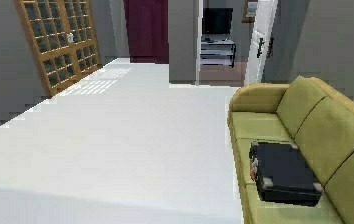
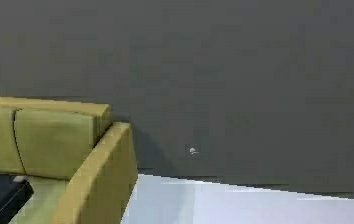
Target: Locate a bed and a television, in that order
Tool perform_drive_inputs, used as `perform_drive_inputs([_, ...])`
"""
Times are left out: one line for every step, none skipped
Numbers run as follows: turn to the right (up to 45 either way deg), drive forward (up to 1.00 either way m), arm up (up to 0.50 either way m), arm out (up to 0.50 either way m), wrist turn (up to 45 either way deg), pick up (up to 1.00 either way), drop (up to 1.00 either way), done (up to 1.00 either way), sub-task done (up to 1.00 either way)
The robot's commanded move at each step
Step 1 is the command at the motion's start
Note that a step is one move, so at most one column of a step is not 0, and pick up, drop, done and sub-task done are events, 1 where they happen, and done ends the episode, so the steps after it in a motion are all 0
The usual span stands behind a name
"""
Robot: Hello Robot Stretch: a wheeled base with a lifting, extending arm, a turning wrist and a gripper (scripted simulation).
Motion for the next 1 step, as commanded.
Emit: perform_drive_inputs([0.0,0.30,0.00,0.00,0.0,0.00,0.00,0.00,0.00])
